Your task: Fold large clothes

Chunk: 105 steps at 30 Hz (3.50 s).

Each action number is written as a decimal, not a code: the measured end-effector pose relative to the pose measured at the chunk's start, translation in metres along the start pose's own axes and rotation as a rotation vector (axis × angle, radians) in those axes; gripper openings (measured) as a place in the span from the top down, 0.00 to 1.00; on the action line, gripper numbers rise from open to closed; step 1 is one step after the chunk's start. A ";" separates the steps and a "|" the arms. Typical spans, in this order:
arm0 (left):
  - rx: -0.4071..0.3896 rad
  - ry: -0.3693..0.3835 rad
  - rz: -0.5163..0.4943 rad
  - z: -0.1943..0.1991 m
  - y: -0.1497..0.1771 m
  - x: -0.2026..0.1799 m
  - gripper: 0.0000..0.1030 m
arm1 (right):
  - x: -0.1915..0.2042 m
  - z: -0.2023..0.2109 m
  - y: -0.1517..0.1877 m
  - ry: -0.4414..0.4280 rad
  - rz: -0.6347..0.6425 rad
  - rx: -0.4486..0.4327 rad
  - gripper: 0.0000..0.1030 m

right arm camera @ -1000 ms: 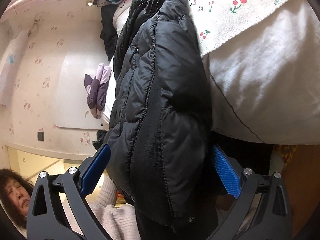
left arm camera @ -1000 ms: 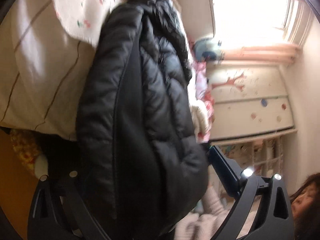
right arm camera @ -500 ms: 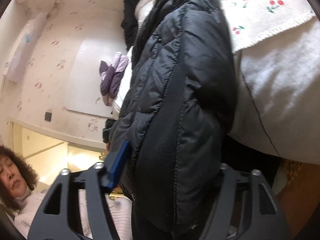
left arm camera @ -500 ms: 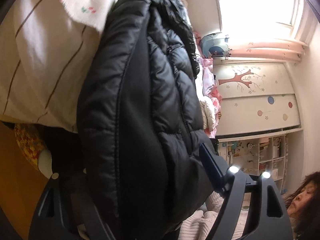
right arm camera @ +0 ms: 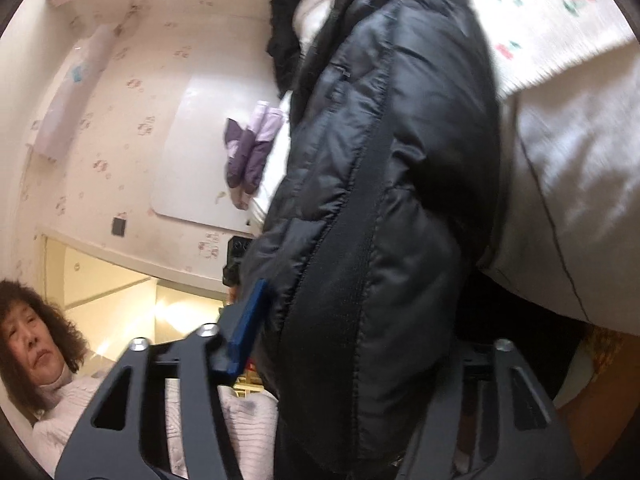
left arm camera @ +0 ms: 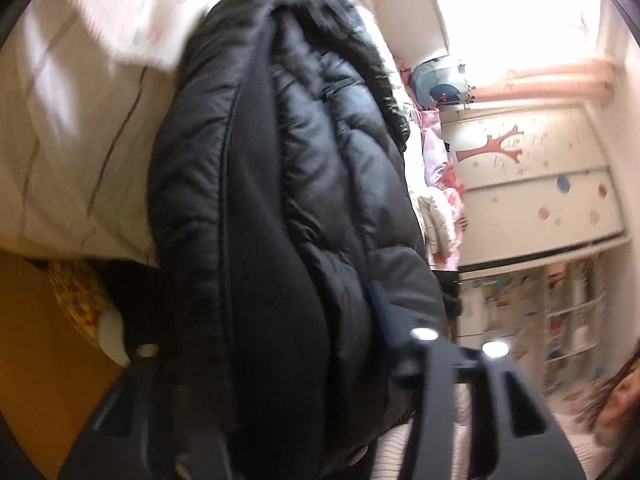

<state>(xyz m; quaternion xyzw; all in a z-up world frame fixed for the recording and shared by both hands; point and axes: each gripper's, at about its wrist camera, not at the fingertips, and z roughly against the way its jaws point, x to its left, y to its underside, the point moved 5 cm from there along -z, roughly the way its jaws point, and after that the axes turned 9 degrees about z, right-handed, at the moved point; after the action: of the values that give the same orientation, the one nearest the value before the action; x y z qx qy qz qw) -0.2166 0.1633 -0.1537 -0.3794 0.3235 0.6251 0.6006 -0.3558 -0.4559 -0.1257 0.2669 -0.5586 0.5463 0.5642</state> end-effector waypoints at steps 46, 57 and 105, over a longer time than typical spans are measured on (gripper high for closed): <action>-0.061 0.237 -0.152 0.062 0.056 -0.045 0.88 | 0.083 0.047 0.055 -0.069 0.081 -0.106 0.87; -0.001 0.181 -0.038 0.028 0.057 -0.002 0.61 | 0.059 0.032 0.080 -0.012 0.033 -0.067 0.69; -0.383 0.532 -0.133 0.095 -0.073 -0.119 0.85 | 0.124 0.052 -0.106 -0.410 0.222 -0.482 0.88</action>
<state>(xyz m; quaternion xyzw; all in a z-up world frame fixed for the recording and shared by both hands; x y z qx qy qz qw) -0.1535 0.1899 0.0006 -0.6557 0.3200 0.5129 0.4523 -0.3034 -0.4913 0.0337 0.1676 -0.7992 0.3916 0.4240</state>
